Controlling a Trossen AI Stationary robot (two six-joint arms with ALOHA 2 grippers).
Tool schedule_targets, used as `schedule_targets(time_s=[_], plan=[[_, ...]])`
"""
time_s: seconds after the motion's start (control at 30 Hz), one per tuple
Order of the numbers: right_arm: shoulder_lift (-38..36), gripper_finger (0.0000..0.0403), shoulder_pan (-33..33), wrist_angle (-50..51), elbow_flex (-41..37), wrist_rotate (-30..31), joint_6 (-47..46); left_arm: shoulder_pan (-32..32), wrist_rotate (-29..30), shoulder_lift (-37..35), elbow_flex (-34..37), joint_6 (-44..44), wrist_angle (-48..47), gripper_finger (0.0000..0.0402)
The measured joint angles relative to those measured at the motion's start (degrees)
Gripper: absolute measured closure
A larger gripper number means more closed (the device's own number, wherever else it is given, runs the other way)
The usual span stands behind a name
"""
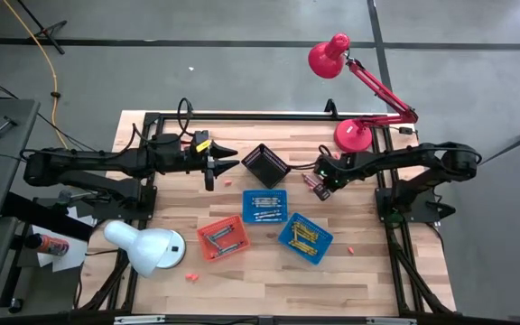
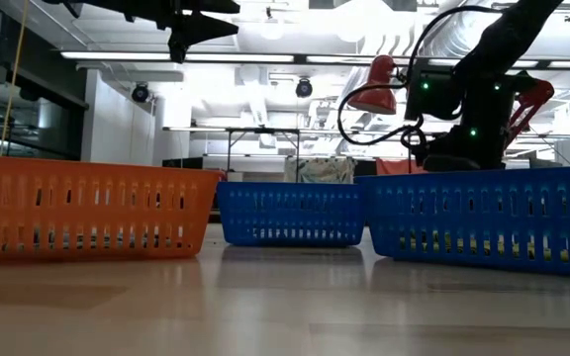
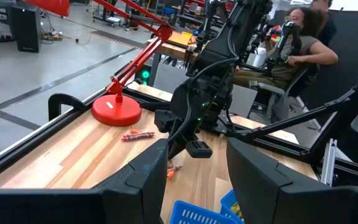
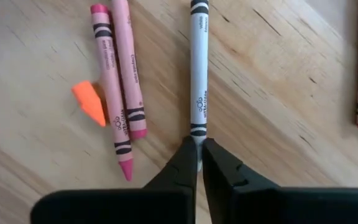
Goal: Sort crayons
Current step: Put the white crayon into the left blue bin
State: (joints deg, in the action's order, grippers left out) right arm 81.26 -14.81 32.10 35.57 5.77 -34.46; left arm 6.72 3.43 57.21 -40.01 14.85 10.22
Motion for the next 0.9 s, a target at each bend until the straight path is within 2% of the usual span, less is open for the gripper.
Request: schedule_targets(time_s=[0.17, 0.37, 0.53, 0.7, 0.9], plan=[[-2.10, 0.0403, 0.44, 1.70, 1.13, -1.98, 0.60, 0.00, -1.71, -0.86, -0.97, 1.45, -0.03, 0.0247], [-11.27, 0.0402, 1.42, 3.04, 8.07, 0.43, 3.88, -0.03, -1.43, -4.14, -2.89, -2.96, 0.17, 0.0247], [-17.34, 0.0402, 1.44, -3.60, 14.88, 1.74, 7.14, 0.00, -0.05, -6.27, -2.97, -4.52, 0.41, 0.0247], [-18.23, 0.0402, 1.28, -0.81, 19.69, 3.28, 7.18, 0.00, 0.39, -6.45, -2.93, -4.52, -0.19, 0.0247], [-15.90, 0.0402, 0.70, 2.30, 16.55, 1.00, 2.27, 0.00, 0.44, -6.08, -2.89, -4.15, -1.73, 0.0247]])
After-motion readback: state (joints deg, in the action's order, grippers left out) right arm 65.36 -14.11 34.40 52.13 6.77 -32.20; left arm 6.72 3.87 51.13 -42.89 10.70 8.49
